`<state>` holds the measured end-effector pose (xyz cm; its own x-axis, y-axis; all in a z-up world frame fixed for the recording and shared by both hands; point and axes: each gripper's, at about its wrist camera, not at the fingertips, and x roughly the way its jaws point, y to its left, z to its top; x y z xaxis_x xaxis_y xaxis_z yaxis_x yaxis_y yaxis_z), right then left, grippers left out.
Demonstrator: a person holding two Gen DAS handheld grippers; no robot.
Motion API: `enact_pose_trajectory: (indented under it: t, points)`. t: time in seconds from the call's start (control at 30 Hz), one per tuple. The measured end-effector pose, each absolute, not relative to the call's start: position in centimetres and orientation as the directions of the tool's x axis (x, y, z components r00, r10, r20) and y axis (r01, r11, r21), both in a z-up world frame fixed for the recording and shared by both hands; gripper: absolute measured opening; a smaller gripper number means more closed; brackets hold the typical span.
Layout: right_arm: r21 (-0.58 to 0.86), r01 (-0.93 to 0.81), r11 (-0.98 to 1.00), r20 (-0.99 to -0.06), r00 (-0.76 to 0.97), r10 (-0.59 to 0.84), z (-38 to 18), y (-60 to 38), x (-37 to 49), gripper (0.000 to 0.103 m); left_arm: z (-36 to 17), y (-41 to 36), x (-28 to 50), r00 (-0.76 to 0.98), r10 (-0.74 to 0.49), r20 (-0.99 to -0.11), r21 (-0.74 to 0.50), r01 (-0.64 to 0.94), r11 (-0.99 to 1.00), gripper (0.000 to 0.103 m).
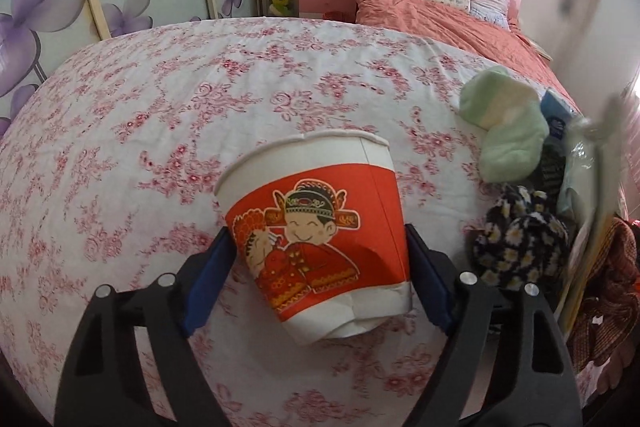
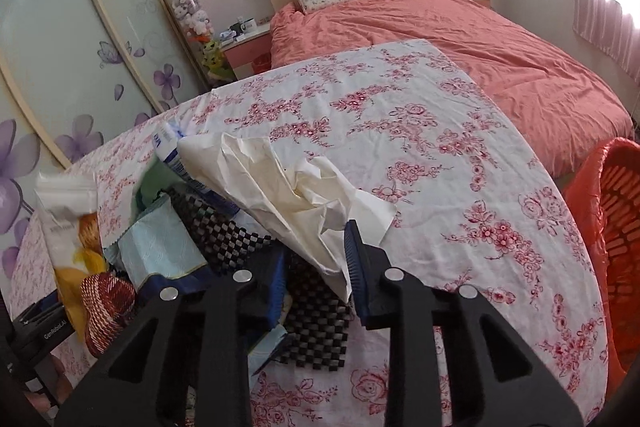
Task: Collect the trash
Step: 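Grasp the red-printed paper cup with the left gripper while the right gripper grasps the tissue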
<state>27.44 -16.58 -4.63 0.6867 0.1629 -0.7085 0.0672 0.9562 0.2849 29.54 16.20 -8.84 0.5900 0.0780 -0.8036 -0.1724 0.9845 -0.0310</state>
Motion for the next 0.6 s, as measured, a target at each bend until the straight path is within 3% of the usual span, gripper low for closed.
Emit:
enact_pose_trajectory:
  t: [0.13,0.6]
  points:
    - [0.281,0.063,0.958,-0.697,0.699,0.159,-4.4,-16.6,27.2,0.021,-8.8,16.6,29.4,0.598,0.063,-0.799,-0.041,-0.159,0.986,0.079]
    - [0.288,0.058,0.956,-0.632,0.761,0.144,-1.5,-18.2,24.2,0.020,-5.4,15.0,26.8,0.662,0.054,-0.748,-0.021,-0.104,0.994,0.079]
